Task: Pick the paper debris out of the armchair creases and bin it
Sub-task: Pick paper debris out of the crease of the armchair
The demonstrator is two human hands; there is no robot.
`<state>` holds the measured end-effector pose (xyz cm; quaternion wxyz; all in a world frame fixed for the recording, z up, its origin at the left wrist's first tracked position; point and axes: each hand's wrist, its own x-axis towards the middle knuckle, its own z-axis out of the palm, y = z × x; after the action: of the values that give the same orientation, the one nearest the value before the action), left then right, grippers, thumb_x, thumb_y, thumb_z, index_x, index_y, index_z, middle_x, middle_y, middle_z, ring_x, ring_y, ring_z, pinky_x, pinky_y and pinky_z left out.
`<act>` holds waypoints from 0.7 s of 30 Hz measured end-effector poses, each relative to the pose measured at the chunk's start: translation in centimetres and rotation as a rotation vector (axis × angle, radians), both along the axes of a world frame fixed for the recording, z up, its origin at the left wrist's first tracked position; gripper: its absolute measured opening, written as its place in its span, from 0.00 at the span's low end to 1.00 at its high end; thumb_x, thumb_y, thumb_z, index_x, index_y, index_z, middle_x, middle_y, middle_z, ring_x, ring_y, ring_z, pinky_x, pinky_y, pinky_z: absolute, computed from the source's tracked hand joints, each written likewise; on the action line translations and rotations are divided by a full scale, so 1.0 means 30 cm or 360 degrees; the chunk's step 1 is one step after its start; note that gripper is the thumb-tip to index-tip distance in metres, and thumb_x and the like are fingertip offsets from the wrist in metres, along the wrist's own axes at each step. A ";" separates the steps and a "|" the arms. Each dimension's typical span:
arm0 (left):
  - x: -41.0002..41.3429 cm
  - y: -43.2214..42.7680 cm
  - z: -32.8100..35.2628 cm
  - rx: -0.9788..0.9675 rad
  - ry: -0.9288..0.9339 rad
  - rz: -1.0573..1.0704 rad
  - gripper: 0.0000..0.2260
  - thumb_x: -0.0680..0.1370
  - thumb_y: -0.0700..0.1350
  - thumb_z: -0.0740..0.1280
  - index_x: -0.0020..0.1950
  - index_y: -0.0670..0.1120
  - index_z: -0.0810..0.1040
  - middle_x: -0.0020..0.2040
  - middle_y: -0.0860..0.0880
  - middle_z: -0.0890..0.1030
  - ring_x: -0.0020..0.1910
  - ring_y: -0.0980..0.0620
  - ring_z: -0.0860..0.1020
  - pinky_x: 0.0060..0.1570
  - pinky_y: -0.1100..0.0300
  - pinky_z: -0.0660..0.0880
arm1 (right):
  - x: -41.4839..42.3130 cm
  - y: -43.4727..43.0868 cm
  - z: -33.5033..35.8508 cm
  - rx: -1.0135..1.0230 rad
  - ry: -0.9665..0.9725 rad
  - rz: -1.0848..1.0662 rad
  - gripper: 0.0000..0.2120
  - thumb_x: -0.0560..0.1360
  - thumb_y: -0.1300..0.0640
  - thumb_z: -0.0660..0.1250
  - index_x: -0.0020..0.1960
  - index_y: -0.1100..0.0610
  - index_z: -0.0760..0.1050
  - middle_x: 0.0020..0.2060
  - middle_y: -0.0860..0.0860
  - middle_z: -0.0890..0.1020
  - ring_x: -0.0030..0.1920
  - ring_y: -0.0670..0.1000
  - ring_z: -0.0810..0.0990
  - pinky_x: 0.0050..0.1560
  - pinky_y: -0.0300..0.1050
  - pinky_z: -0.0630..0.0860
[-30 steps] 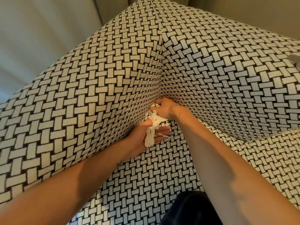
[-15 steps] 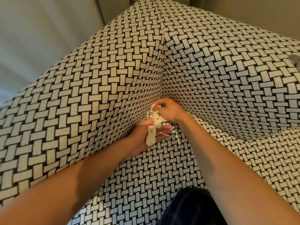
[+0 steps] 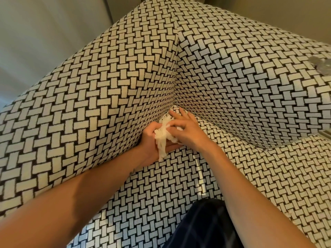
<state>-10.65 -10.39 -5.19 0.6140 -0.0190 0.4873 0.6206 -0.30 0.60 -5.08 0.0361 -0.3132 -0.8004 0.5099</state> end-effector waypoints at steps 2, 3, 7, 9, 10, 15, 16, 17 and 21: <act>0.003 0.000 0.003 -0.0021 0.0024 0.0006 0.22 0.82 0.52 0.55 0.65 0.41 0.79 0.58 0.37 0.84 0.50 0.41 0.85 0.50 0.45 0.82 | 0.028 -0.021 0.003 0.0011 -0.0028 0.0059 0.11 0.81 0.52 0.66 0.59 0.39 0.80 0.78 0.39 0.63 0.80 0.41 0.45 0.79 0.51 0.33; 0.004 0.002 0.004 -0.0034 0.0047 0.0011 0.22 0.82 0.53 0.55 0.64 0.41 0.80 0.57 0.38 0.84 0.50 0.41 0.84 0.51 0.44 0.82 | 0.037 -0.028 0.009 -0.0001 -0.0042 0.0075 0.13 0.81 0.53 0.66 0.62 0.40 0.79 0.78 0.37 0.63 0.80 0.39 0.44 0.79 0.50 0.32; 0.010 0.006 0.002 -0.0115 0.0183 0.0000 0.17 0.82 0.48 0.56 0.55 0.39 0.81 0.51 0.38 0.82 0.47 0.41 0.80 0.51 0.48 0.78 | 0.069 -0.056 0.055 -0.0239 0.0042 -0.0113 0.18 0.80 0.55 0.68 0.69 0.42 0.76 0.77 0.38 0.61 0.79 0.42 0.52 0.79 0.53 0.42; 0.013 0.005 0.001 -0.0130 0.0186 -0.0028 0.19 0.81 0.47 0.56 0.58 0.36 0.80 0.56 0.33 0.79 0.53 0.37 0.78 0.55 0.46 0.76 | 0.083 -0.057 0.070 -0.0483 0.0252 -0.0310 0.18 0.81 0.59 0.66 0.69 0.46 0.78 0.76 0.47 0.69 0.70 0.45 0.74 0.78 0.56 0.62; 0.014 0.005 0.000 -0.0133 0.0186 -0.0049 0.20 0.81 0.47 0.56 0.60 0.35 0.79 0.57 0.32 0.78 0.55 0.37 0.77 0.55 0.47 0.76 | 0.092 -0.056 0.073 -0.0529 0.0314 -0.0382 0.18 0.80 0.61 0.65 0.67 0.47 0.79 0.70 0.47 0.77 0.62 0.41 0.80 0.72 0.54 0.71; 0.007 0.013 -0.006 -0.0136 0.0176 -0.0138 0.16 0.82 0.44 0.57 0.50 0.38 0.82 0.43 0.40 0.84 0.38 0.46 0.82 0.41 0.55 0.78 | 0.150 -0.059 0.064 -0.0334 0.0207 -0.0346 0.23 0.77 0.64 0.68 0.69 0.47 0.78 0.67 0.41 0.78 0.68 0.39 0.73 0.73 0.42 0.69; 0.006 0.015 -0.008 -0.0129 0.0150 -0.0144 0.14 0.82 0.44 0.58 0.48 0.38 0.81 0.40 0.42 0.82 0.37 0.47 0.80 0.39 0.56 0.77 | 0.158 -0.063 0.060 -0.0189 0.0115 -0.0264 0.24 0.76 0.62 0.70 0.70 0.47 0.76 0.70 0.40 0.74 0.72 0.40 0.67 0.76 0.42 0.63; 0.006 0.017 -0.008 -0.0131 0.0137 -0.0140 0.13 0.82 0.43 0.59 0.47 0.39 0.80 0.39 0.44 0.80 0.35 0.49 0.78 0.36 0.58 0.76 | 0.162 -0.066 0.053 -0.0027 0.0007 -0.0180 0.26 0.75 0.59 0.72 0.72 0.46 0.74 0.72 0.39 0.71 0.74 0.41 0.61 0.76 0.41 0.56; 0.008 0.018 -0.016 -0.0137 0.0127 -0.0135 0.10 0.82 0.43 0.60 0.48 0.41 0.79 0.40 0.44 0.77 0.38 0.49 0.75 0.35 0.60 0.75 | 0.167 -0.075 0.048 0.0339 -0.0136 0.0036 0.33 0.74 0.58 0.73 0.76 0.49 0.68 0.70 0.40 0.68 0.69 0.41 0.57 0.75 0.41 0.55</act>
<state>-10.42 -9.86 -5.67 0.6184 0.0000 0.5381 0.5728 4.71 -1.63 -3.64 0.0293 -0.3199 -0.8543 0.4087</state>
